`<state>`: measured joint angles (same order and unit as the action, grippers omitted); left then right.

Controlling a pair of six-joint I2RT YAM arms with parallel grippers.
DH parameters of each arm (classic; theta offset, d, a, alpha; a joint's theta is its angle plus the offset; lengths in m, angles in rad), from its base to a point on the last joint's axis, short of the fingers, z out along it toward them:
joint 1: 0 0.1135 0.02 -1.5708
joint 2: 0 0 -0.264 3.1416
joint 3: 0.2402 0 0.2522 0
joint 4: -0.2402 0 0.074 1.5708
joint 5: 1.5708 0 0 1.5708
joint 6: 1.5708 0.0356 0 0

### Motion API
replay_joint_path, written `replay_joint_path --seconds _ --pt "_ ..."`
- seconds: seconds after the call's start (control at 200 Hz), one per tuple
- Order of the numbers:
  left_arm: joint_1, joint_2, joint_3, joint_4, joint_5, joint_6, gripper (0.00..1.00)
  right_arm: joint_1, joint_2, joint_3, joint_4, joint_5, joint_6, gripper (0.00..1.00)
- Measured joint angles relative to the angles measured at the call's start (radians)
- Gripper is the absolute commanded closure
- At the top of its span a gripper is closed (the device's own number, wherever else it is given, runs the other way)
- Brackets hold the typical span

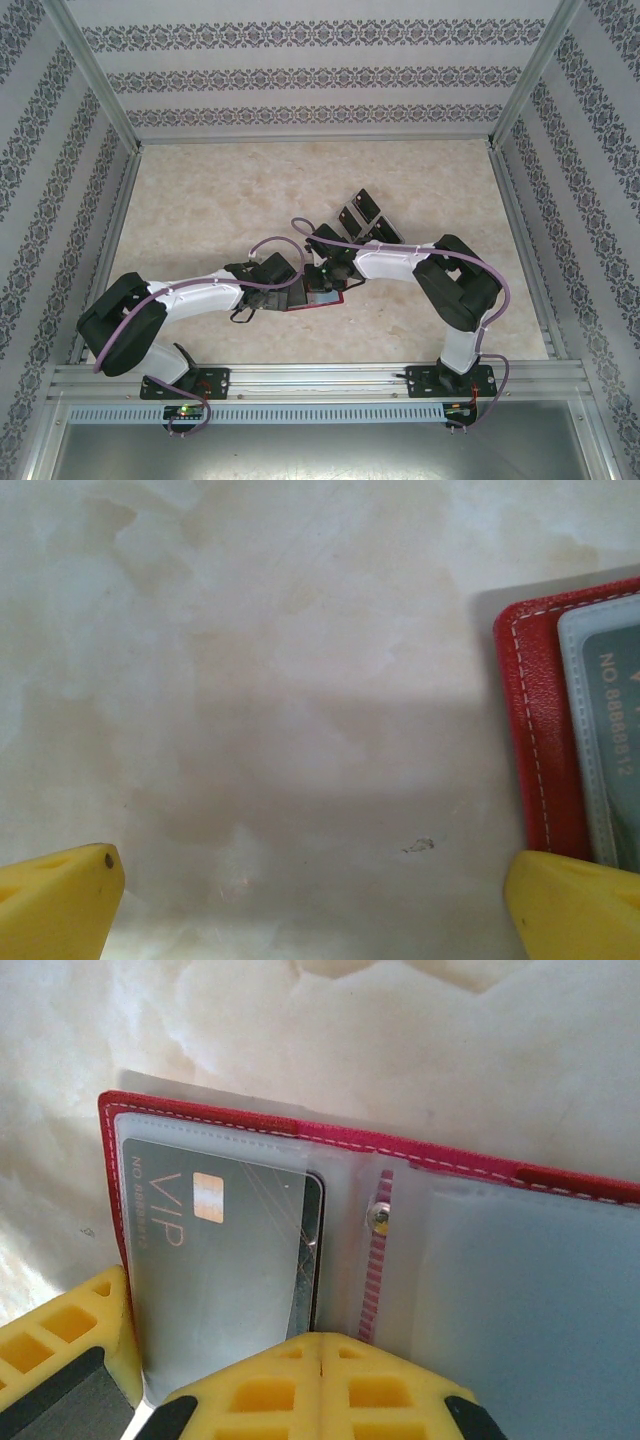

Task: Put the credit cards into the card holder

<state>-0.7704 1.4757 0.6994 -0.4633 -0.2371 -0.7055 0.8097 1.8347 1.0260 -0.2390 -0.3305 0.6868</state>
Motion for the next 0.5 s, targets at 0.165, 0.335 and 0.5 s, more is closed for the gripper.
replay_joint_path --seconds 0.165,0.335,0.5 --pt "0.000 -0.010 0.000 -0.008 -0.007 -0.001 0.00 0.000 0.001 0.000 0.005 0.000 0.004 1.00" --pt "0.000 -0.043 0.001 -0.027 -0.029 -0.008 0.00 0.012 0.003 0.000 0.022 -0.011 0.008 1.00" --pt "0.000 -0.053 0.012 -0.039 -0.038 -0.011 0.00 0.013 0.015 0.003 0.034 -0.046 0.006 1.00"
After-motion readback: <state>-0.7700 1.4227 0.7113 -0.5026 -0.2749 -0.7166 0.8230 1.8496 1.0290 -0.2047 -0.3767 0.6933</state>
